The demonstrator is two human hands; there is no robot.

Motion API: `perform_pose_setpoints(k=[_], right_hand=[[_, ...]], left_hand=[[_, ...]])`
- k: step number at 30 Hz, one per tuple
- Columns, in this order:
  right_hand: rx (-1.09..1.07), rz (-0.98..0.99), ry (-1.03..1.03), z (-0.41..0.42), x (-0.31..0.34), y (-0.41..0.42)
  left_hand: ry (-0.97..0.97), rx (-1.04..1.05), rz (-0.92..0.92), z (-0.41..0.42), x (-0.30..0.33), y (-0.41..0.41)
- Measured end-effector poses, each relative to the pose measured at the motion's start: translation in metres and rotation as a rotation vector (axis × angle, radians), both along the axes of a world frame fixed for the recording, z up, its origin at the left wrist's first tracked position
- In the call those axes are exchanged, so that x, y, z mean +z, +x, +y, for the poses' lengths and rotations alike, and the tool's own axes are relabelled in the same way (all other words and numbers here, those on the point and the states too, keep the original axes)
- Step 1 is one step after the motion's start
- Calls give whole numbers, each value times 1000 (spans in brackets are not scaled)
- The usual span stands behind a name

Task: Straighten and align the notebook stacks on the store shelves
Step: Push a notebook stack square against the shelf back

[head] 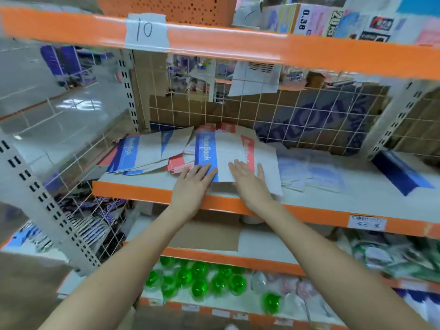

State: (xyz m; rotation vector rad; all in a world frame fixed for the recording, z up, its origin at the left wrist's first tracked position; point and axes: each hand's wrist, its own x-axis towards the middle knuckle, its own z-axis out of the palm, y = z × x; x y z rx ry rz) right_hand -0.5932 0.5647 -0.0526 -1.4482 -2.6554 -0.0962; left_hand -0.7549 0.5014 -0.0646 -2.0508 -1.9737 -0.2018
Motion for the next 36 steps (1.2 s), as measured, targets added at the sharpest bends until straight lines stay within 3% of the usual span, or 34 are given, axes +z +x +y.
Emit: perform_pose_setpoints(k=[9,27,36], right_hand=[[-61,21,37,-7,2,2],[41,75,9,65,-4,31],[48,97,34,51,1,24]], left_hand=[[-18,21,12,-1,8,11],[-45,101,24,72,12,41],[-46,99,80,57,19,33]])
